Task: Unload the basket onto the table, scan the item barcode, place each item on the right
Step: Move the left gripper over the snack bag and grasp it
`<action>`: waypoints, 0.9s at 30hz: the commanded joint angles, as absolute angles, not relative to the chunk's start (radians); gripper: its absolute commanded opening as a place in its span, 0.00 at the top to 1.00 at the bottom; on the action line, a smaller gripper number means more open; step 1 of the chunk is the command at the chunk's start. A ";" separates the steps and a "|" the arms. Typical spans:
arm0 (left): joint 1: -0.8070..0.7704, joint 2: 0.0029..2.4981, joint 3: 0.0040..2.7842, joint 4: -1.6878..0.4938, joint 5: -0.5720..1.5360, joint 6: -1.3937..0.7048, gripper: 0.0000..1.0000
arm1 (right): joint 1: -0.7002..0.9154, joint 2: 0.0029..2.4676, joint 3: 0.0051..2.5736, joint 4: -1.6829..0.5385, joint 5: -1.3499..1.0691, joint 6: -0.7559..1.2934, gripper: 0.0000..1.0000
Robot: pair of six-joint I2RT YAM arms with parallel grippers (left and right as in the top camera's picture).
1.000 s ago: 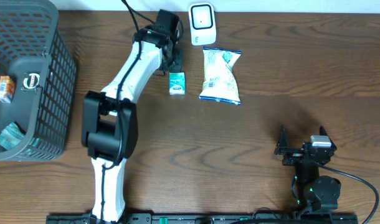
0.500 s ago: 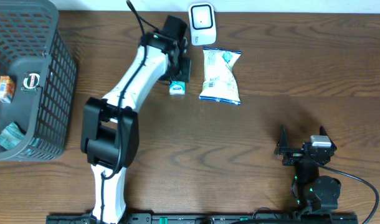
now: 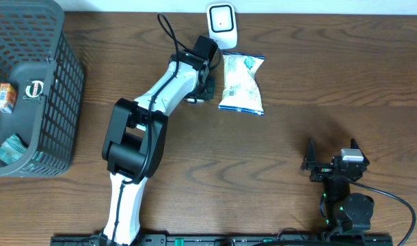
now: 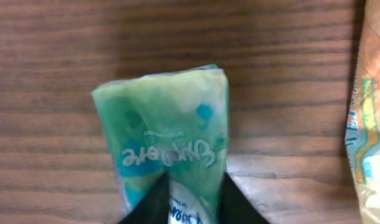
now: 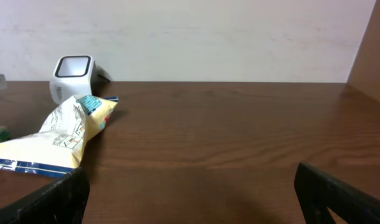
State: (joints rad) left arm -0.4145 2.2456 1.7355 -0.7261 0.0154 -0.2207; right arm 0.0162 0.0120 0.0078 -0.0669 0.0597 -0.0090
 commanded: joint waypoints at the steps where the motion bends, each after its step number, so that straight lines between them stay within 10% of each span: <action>1: -0.412 2.307 1.732 -0.704 0.006 -0.210 0.89 | 0.014 0.006 0.006 -0.070 0.061 -0.016 0.01; 5: -0.412 2.283 1.768 -0.709 0.007 -0.211 0.89 | 0.014 0.006 0.006 -0.070 0.061 -0.016 0.01; 11: -0.412 2.202 1.771 -0.723 0.093 -0.213 0.57 | 0.014 0.006 0.006 -0.070 0.061 -0.016 0.01; 27: -0.495 2.145 1.769 -0.603 0.284 -0.264 0.49 | 0.014 0.006 0.006 -0.070 0.061 -0.016 0.01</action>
